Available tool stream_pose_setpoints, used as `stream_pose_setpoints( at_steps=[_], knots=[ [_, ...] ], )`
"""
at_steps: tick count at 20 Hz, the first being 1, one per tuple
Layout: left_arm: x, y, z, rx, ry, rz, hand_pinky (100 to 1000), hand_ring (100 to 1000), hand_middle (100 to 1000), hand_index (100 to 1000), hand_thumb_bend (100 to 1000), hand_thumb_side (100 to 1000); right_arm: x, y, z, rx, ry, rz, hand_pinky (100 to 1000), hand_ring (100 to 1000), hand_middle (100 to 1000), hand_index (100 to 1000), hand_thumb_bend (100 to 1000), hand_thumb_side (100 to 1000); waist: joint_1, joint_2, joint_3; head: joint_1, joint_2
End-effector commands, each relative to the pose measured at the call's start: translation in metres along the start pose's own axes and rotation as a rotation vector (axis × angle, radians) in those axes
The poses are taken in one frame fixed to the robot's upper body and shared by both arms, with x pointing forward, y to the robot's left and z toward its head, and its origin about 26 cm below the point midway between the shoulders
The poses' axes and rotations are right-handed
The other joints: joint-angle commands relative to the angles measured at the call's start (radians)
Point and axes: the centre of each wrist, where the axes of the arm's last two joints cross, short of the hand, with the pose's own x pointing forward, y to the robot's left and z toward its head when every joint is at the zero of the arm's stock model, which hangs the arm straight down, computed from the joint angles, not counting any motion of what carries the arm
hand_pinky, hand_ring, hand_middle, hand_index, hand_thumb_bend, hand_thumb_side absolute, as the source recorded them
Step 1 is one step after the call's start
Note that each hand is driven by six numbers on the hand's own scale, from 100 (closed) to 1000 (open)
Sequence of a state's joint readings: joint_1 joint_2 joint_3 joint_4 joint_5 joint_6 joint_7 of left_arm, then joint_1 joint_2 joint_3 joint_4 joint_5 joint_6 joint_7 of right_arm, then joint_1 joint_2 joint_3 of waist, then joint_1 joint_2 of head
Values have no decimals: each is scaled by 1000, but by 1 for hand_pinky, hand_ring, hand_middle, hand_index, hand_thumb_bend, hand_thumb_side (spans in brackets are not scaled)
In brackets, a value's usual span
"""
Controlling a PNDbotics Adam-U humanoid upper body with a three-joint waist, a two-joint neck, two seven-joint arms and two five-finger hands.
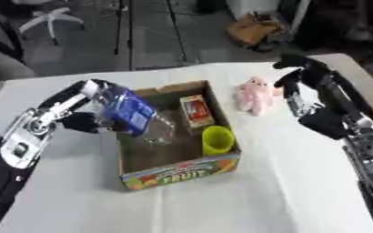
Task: Pick up objects on the table and place them in the box.
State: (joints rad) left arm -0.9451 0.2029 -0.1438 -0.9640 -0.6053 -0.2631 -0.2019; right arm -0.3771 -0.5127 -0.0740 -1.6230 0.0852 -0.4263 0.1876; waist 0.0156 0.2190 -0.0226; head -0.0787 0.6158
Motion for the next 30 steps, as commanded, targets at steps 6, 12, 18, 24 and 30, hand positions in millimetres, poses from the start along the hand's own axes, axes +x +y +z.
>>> stream_pose_setpoints(
  at_steps=[6,12,18,24,30],
  knots=[
    [13,9,-13,193,28,-27,785,844,871,931,1000,842,3,-9,-3,-3,-17,17,719,645,782,931,100,530,-6,-23,-9,4,1],
    [26,12,-20,313,-8,15,779,833,857,922,1000,848,2,-8,-2,0,-18,12,719,645,782,931,100,530,-8,-25,-14,5,1],
    [33,41,-7,552,-75,153,760,812,835,903,1000,843,1,-9,0,-5,-11,13,719,645,782,931,100,531,-10,-28,0,-5,3],
    [19,82,35,758,-65,177,755,804,826,898,994,896,-1,-11,5,-12,6,16,719,644,782,931,100,530,-15,-37,37,-19,14],
    [-8,92,84,828,-27,218,753,803,824,896,928,940,-3,-11,9,-14,24,14,719,644,782,931,100,531,-14,-52,79,-31,28]
  ],
)
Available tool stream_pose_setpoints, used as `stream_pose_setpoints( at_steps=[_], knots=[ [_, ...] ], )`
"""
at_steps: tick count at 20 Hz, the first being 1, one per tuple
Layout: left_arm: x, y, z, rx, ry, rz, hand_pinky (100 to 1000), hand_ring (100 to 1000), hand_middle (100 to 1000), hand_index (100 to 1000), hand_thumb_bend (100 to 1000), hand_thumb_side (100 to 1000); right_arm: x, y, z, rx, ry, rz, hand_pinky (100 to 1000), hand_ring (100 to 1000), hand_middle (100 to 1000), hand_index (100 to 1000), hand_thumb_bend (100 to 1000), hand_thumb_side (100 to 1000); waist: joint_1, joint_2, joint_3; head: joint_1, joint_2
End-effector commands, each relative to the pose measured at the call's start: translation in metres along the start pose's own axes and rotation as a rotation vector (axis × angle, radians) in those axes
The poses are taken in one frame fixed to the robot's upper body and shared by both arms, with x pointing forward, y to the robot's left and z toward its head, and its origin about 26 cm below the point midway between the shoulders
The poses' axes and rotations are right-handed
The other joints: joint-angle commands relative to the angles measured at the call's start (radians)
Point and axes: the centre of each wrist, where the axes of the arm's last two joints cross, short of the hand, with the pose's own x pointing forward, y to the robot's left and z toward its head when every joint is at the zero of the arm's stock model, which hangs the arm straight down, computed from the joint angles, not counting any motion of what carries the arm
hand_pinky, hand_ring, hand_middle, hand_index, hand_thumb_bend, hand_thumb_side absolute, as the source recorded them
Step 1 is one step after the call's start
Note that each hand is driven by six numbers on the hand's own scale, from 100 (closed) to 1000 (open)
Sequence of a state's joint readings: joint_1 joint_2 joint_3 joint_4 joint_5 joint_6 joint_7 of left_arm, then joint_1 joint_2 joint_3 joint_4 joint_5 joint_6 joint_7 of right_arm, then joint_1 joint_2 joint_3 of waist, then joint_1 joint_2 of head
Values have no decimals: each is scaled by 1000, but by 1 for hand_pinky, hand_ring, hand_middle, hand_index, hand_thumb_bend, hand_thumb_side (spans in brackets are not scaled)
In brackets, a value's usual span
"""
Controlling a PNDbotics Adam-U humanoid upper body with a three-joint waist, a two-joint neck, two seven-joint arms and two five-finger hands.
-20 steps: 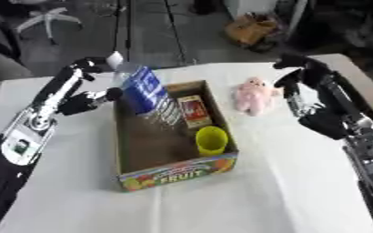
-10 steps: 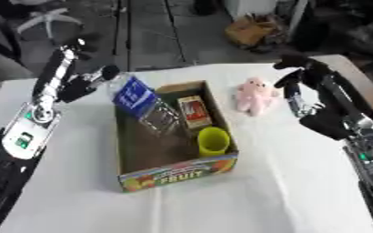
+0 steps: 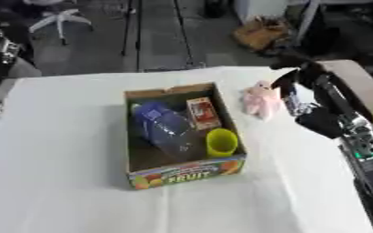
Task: Pick up objects on the table and place them in the box.
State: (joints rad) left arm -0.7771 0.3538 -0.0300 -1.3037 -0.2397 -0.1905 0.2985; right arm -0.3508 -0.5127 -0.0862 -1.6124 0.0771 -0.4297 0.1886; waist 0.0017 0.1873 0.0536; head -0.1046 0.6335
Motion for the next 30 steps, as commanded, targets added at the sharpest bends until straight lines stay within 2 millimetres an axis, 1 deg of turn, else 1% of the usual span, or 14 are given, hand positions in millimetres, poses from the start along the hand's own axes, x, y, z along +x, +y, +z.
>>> stream_pose_setpoints(
  at_steps=[1,5,8,12,15,23,26,30],
  knots=[
    [4,33,0,34,-40,-10,755,804,823,899,916,950,3,-11,-1,-9,-6,23,719,644,782,931,100,532,2,-23,8,-6,13],
    [-6,47,19,-30,-22,1,754,802,823,902,892,973,2,-11,0,-8,2,24,718,643,782,931,100,531,5,-29,22,-7,20],
    [-12,54,31,-45,-1,13,753,797,818,900,831,1000,2,-12,1,-10,3,25,719,643,783,931,100,529,6,-30,27,-11,20],
    [-13,57,40,-38,17,31,751,794,814,899,808,1000,2,-12,1,-13,3,26,718,642,783,931,100,530,5,-30,29,-14,26],
    [-13,55,48,-38,23,55,750,791,811,898,796,1000,2,-13,1,-15,5,27,718,641,783,931,100,531,4,-28,33,-18,26],
    [-9,48,56,-49,26,93,748,786,802,892,787,1000,2,-13,1,-18,4,25,718,641,783,932,100,525,-1,-29,33,-30,23],
    [-8,47,57,-53,24,100,748,786,802,892,786,1000,2,-13,1,-19,5,26,718,641,783,932,100,525,-2,-29,34,-32,26],
    [-5,47,59,-49,15,109,745,783,798,889,781,1000,2,-13,2,-23,5,26,719,641,784,932,100,526,-5,-28,37,-47,31]
  ],
)
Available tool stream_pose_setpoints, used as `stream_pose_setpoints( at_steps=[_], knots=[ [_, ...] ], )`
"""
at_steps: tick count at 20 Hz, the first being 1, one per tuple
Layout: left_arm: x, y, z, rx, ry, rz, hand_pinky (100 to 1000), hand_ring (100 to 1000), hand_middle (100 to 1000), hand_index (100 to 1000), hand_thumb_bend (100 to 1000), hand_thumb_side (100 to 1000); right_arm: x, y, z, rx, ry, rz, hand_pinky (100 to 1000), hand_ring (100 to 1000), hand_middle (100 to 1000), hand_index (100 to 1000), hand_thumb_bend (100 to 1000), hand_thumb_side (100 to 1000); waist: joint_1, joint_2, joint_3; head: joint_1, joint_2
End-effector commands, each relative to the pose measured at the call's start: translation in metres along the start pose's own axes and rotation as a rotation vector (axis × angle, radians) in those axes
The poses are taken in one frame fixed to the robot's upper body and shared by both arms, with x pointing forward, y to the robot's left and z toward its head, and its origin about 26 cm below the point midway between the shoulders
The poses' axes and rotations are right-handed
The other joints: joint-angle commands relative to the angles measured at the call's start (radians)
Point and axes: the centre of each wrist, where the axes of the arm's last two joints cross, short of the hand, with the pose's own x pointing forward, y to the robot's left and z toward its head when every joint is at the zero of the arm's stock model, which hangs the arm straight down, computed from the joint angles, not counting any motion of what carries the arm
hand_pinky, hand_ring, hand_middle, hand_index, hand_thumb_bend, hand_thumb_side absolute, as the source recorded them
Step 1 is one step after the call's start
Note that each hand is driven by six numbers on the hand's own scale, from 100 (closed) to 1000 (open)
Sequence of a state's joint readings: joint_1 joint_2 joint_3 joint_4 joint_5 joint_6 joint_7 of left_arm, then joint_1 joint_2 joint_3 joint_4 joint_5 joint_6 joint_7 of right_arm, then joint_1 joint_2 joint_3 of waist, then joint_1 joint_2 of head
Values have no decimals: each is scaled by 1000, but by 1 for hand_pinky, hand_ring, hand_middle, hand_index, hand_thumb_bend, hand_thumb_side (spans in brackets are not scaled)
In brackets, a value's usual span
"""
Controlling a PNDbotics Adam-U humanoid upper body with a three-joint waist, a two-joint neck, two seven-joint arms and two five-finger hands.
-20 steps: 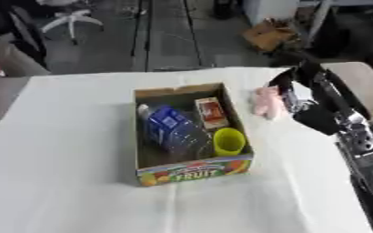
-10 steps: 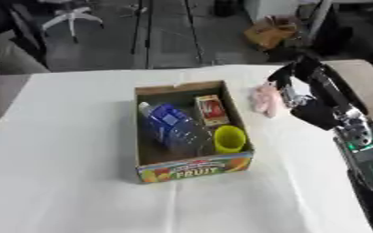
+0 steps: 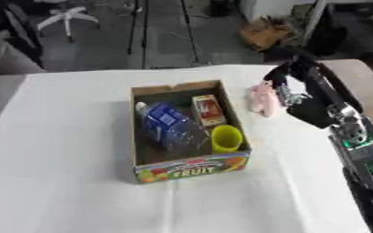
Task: Pick up objects on the table and place them in the box.
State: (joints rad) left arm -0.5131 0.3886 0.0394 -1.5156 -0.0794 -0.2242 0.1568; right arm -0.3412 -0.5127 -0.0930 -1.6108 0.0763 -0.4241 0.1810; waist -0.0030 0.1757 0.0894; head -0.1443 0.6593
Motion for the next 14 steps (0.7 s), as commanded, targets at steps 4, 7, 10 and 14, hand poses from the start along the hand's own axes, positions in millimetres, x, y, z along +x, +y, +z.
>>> stream_pose_setpoints(
  at_steps=[4,7,10,14],
  knots=[
    [14,4,-6,8,-55,7,742,779,793,884,774,1000,4,-13,-2,-17,-12,26,718,640,784,931,100,528,-3,-13,2,-49,8],
    [15,4,-5,8,-55,9,741,778,791,879,772,1000,4,-12,-1,-17,-11,26,718,640,784,931,100,525,-3,-15,2,-66,9],
    [16,4,-5,9,-60,9,741,778,791,880,771,1000,4,-13,-2,-20,-12,27,718,640,784,931,100,526,-4,-13,4,-64,12],
    [16,4,-5,6,-59,8,741,777,789,878,768,1000,4,-13,-2,-21,-11,28,718,639,784,931,100,528,-4,-11,6,-62,6]
  ],
)
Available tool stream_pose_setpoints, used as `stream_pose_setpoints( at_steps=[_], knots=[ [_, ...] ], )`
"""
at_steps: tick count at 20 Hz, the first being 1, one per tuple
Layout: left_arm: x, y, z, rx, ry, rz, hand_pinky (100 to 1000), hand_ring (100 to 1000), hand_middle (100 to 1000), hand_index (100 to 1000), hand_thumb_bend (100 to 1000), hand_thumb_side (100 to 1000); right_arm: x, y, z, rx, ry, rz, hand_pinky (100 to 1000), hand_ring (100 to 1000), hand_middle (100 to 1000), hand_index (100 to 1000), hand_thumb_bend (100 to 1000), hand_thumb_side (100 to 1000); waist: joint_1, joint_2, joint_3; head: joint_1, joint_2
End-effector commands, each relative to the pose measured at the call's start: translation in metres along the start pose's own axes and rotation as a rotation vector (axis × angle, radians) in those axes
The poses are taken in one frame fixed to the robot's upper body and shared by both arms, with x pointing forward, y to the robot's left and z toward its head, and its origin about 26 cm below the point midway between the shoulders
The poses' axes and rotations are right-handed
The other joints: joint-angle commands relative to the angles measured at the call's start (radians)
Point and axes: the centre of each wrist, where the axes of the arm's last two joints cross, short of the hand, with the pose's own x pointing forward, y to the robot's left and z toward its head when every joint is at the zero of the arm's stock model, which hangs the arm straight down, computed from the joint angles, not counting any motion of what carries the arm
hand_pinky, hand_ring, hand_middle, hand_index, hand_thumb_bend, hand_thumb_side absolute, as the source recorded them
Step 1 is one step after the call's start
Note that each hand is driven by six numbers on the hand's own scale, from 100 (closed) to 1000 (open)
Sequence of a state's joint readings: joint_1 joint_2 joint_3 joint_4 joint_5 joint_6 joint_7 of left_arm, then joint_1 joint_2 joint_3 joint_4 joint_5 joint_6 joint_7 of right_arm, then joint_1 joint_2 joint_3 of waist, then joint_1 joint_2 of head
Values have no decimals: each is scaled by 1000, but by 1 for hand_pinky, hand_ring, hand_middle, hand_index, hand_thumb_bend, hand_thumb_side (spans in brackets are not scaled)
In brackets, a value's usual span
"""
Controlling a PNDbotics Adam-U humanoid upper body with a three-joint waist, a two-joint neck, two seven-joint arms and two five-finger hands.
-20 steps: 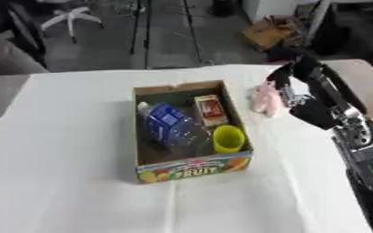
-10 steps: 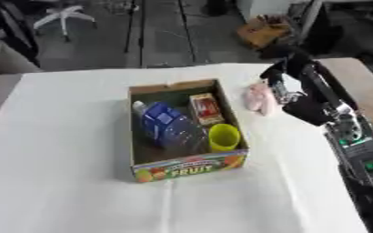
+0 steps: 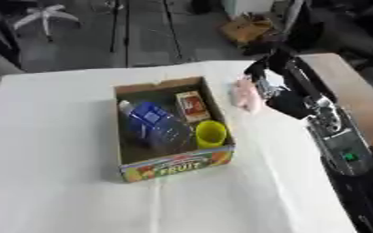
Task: Pick up objects on the table and place them in the box.
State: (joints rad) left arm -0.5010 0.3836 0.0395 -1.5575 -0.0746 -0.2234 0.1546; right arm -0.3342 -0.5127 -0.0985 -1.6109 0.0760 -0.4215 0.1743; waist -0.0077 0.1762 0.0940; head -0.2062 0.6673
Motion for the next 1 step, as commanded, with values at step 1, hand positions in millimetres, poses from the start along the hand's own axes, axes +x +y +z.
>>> stream_pose_setpoints(
  at_steps=[1],
  knots=[
    [8,5,-6,4,-32,-6,741,778,790,879,768,1000,5,-12,-5,-12,-21,28,718,639,784,931,100,529,1,-11,2,0,-3]
  ],
)
